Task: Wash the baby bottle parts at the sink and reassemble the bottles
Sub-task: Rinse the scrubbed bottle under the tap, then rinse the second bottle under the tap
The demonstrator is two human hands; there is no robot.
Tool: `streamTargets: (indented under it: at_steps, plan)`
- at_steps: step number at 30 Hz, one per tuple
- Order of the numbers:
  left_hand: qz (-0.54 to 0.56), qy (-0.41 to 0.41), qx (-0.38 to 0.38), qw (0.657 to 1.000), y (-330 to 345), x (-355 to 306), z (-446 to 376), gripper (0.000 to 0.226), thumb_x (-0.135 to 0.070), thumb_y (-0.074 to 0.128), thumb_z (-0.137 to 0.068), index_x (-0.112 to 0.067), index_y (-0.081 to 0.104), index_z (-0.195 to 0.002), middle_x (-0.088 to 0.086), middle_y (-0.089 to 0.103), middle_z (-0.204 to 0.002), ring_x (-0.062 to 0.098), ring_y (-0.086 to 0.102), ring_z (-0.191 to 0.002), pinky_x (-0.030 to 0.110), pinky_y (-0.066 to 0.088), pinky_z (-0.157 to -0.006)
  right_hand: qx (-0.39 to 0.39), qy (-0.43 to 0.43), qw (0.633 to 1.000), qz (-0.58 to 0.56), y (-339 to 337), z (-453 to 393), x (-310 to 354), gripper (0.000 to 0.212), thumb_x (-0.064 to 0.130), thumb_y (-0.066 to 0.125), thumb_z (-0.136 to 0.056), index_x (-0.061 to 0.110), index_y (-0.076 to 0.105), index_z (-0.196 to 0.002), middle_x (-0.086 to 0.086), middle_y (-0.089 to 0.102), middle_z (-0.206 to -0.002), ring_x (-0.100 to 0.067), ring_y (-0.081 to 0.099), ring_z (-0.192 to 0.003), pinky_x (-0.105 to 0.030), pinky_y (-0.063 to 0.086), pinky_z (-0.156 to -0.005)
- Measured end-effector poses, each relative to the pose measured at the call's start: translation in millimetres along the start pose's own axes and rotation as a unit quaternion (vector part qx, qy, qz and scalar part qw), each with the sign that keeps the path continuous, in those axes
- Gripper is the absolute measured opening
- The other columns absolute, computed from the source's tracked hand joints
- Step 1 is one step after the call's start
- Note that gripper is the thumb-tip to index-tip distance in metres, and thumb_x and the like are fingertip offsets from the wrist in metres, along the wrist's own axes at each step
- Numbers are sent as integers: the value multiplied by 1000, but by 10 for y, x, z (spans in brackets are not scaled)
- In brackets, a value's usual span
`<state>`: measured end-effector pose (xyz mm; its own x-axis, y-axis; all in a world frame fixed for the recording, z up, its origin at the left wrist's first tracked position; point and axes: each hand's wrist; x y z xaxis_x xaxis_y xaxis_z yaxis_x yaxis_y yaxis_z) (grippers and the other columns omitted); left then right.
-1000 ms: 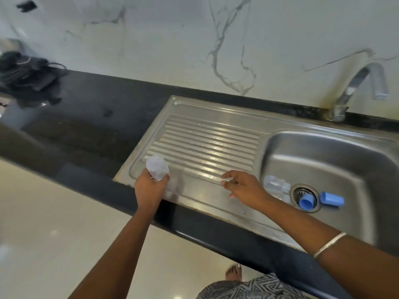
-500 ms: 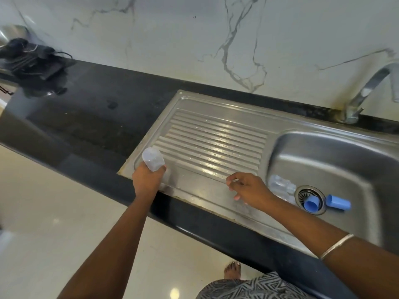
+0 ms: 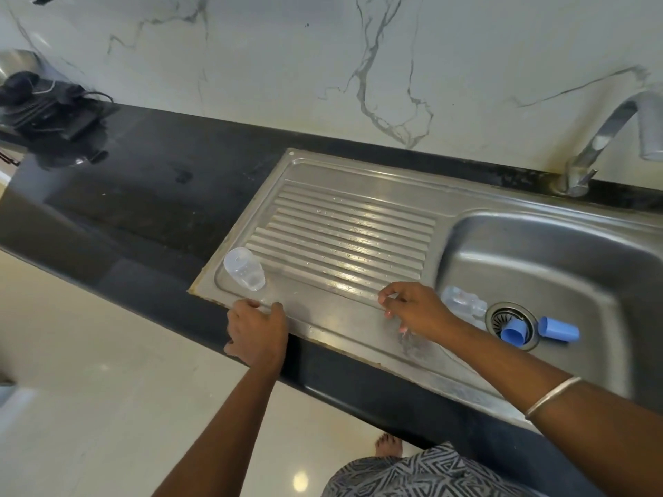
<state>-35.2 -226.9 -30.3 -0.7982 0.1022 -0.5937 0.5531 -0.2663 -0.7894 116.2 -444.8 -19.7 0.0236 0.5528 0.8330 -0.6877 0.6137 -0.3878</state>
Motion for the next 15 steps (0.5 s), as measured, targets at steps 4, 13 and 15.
streamTargets:
  at_steps: [4, 13, 15]
  plan:
    - [22, 126, 49, 991, 185, -100, 242, 25, -35, 65, -87, -24, 55, -107, -5, 60, -103, 18, 59, -98, 47, 33, -98, -16, 15, 999, -27, -143, -29, -146, 15, 26, 63, -96, 33, 70, -85, 0, 72, -85, 1, 67, -62, -14, 47, -47]
    - [22, 317, 180, 931, 788, -890, 771, 19, -31, 63, -88, -27, 57, -106, -14, 59, -93, 14, 60, -89, 41, 48, -87, -145, 70, 987, -23, -798, -16, -702, 20, 18, 62, -91, 32, 70, -77, 5, 72, -70, -17, 70, -60, -29, 58, -60]
    - [15, 336, 206, 919, 974, -1076, 911, 17, -28, 64, -86, -30, 56, -102, -17, 57, -86, 11, 60, -84, 35, 47, -81, -183, 95, 978, -10, -994, 4, -861, 17, 21, 64, -90, 31, 70, -77, 5, 72, -70, -21, 70, -60, -32, 57, -66]
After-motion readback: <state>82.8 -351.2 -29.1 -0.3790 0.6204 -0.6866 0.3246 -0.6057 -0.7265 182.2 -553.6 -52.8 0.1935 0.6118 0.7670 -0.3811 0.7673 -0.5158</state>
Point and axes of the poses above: each hand's wrist, its own z-axis away from the middle knuckle, its own y-axis out of the palm, x = y × z
